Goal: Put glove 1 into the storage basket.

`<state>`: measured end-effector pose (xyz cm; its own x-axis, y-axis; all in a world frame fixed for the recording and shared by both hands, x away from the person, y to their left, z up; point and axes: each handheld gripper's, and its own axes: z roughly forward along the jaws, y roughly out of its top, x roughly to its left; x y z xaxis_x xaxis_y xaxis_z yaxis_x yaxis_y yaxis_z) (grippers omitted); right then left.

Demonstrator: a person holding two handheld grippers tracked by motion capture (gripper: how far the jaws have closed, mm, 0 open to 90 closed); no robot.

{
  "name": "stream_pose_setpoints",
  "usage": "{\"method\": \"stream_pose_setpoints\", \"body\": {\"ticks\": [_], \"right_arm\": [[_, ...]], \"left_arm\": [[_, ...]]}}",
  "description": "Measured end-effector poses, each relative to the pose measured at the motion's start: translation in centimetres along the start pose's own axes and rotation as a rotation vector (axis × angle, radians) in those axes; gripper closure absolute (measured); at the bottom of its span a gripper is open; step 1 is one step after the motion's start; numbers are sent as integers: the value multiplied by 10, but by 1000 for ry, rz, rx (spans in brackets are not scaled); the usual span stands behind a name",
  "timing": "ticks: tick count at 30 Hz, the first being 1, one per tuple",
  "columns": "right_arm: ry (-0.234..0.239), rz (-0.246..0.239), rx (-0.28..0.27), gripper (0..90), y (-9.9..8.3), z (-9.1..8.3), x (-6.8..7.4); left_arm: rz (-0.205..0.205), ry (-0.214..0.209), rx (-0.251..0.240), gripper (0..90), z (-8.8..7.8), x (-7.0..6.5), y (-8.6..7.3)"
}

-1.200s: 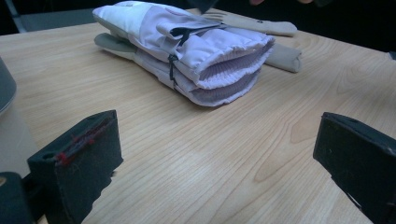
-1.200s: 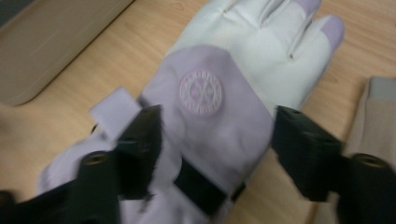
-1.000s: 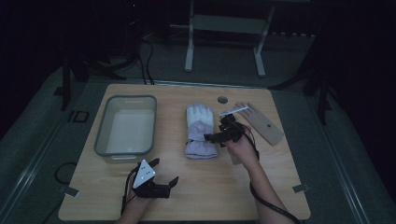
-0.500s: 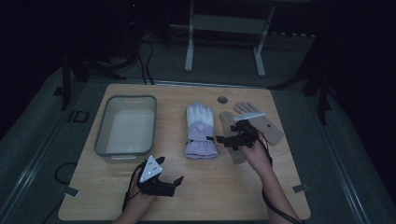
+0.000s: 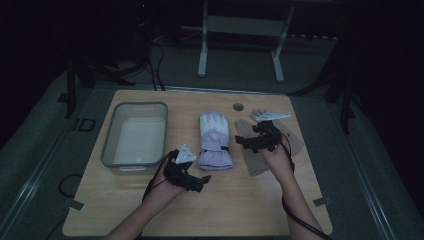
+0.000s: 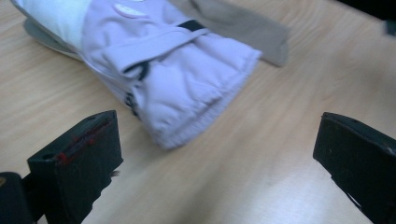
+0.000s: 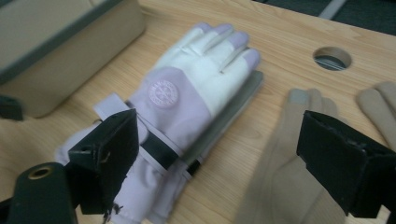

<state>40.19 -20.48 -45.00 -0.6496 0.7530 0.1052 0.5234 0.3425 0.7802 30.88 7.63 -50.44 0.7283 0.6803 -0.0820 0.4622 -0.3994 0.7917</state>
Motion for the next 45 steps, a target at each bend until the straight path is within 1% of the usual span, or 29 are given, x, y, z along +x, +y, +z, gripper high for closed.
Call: {"method": "stream_pose_setpoints", "body": {"ticks": [1,3,4,5,8,9,10,12,14,15,16,17,18,19,22,24,25,27,28,29,32,35,36,37,38,39,40,43,45], "right_arm": [[23,11,-17,110,1,1,0],[17,6,-16,110,2,5,2],[7,6,-15,110,3,7,3],[15,11,-4,110,4,10,4],[17,20,25,152,6,21,5],[2,15,29,185,7,25,5],[2,15,29,185,7,25,5],[-9,14,41,304,10,32,4],[-12,41,48,388,11,40,2],[-3,48,55,449,12,44,2],[-4,56,56,454,12,48,1],[-2,71,63,497,11,52,0],[15,87,75,517,10,56,-1],[42,108,87,516,8,61,-3],[68,150,111,478,1,73,-4],[71,171,119,442,-4,81,-6],[86,190,125,428,-7,84,-7],[90,195,135,421,-9,87,-7],[121,207,181,379,-16,95,-7],[119,205,189,368,-19,97,-7],[126,236,193,321,-23,100,-8],[118,237,222,313,-27,103,-9],[125,261,255,295,-31,108,-11],[137,273,262,298,-33,110,-13],[160,288,250,343,-36,111,-15],[179,285,239,419,-38,111,-15],[205,283,234,469,-39,112,-14],[224,279,228,544,-41,112,-13],[213,280,241,573,-39,112,-12]], "left_arm": [[-5,11,3,12,1,2,4],[-7,19,-2,12,3,4,7],[-13,40,-22,45,4,8,13],[-14,49,-36,76,4,9,16],[-10,67,-54,79,8,13,25],[-10,75,-60,98,10,14,27],[-10,75,-60,123,10,14,27],[-26,86,-75,135,13,17,31],[-52,83,-75,143,18,21,34],[-59,90,-72,150,20,22,34],[-63,98,-68,150,23,23,34],[-69,105,-63,151,26,24,34],[-84,105,-52,154,29,25,32],[-105,98,-46,160,32,27,30],[-150,84,-4,160,42,32,21],[-176,109,45,160,52,32,13],[-184,103,49,160,55,33,10],[-187,98,55,160,57,34,8],[-202,80,60,159,61,36,4],[-206,70,71,159,65,36,2],[-198,60,79,159,68,35,0],[-199,43,94,160,71,34,-1],[-223,17,101,160,74,35,-4],[-237,6,102,160,76,36,-5],[-242,0,100,160,76,36,-6],[-242,-6,101,169,78,35,-7],[-243,-28,101,204,78,36,-8],[-267,-49,107,277,79,36,-10],[-283,-61,114,338,78,36,-10]]}}
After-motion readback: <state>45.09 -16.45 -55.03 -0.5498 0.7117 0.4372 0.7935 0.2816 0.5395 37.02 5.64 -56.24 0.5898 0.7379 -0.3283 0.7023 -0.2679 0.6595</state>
